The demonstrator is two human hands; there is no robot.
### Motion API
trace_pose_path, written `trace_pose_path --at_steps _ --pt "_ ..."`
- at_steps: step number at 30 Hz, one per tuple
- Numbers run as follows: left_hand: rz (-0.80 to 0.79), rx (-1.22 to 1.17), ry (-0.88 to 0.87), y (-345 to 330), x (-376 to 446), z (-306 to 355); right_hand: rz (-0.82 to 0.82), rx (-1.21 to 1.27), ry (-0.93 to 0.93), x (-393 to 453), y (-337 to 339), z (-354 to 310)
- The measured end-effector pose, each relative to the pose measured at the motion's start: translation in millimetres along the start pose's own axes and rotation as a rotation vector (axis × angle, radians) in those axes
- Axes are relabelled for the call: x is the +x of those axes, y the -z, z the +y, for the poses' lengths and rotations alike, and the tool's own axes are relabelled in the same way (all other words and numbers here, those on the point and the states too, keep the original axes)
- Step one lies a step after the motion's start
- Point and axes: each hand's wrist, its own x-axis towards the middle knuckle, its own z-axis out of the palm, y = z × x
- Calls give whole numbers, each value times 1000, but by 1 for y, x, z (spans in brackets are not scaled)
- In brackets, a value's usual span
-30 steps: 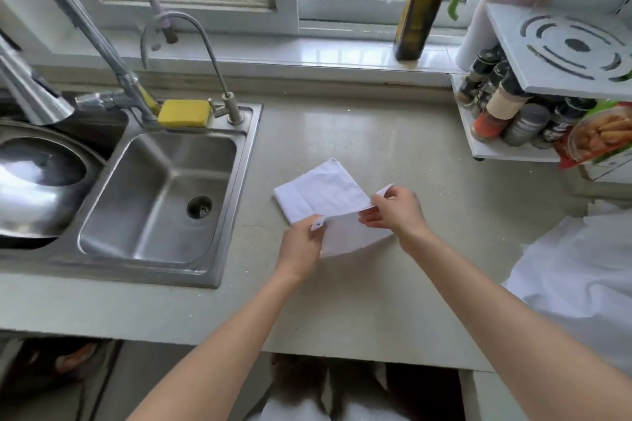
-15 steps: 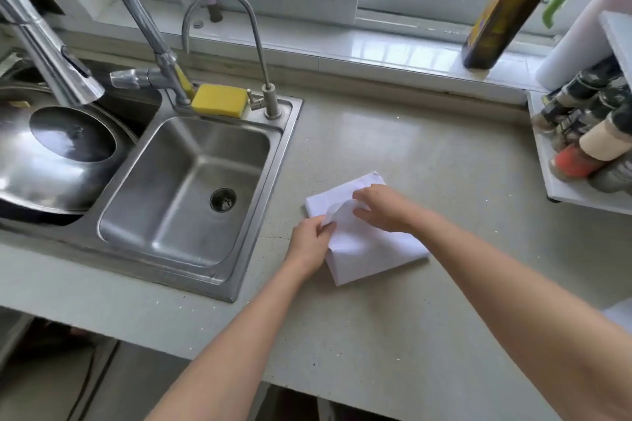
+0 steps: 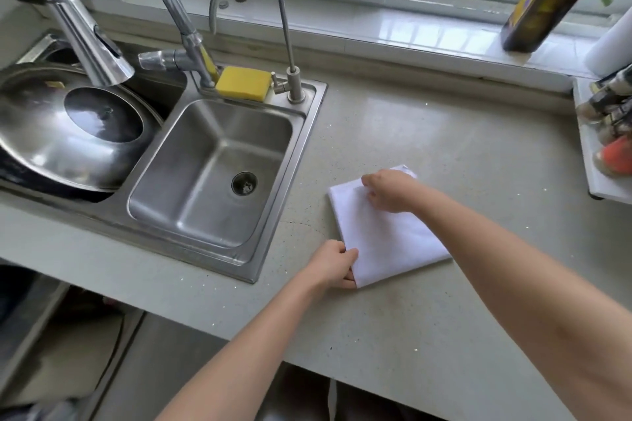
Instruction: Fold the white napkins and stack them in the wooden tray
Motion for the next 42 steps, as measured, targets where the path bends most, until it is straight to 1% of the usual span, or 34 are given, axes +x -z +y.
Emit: trace_pose_path --at_steps 3,6,7,9,10,13,16,20,22,24,28,33,37,42 --pt "10 123 12 6 -4 -5 -38 12 -38 -4 -3 -7" --pt "49 421 22 22 -4 -8 -83 55 -47 -16 -12 -20" --pt "62 480 30 26 -6 -7 -86 60 -48 -21 -15 -23" --pt "96 551 7 32 -7 -1 -79 73 -48 -30 -23 -28" --pt "145 580 -28 34 -7 5 -68 86 -52 -32 -26 -28" --pt "312 538 -161 33 3 20 -32 139 -71 -36 -29 -28" --pt "369 448 -234 27 16 32 8 198 -104 -38 -32 -26" --pt "507 388 -276 24 29 41 48 290 -121 -36 -38 -23" --pt "552 355 -285 25 32 42 56 357 -138 -34 -39 -20" --pt "567 350 -296 26 34 44 67 412 -159 -33 -42 -17" --pt "565 436 -306 28 35 45 99 468 -225 -27 -45 -16" --pt "555 545 -308 28 36 47 101 440 -259 -23 -46 -14" --pt "573 664 -263 26 44 52 113 414 -283 -22 -48 -14" --pt "580 716 -237 26 48 54 102 441 -280 -23 -46 -11"
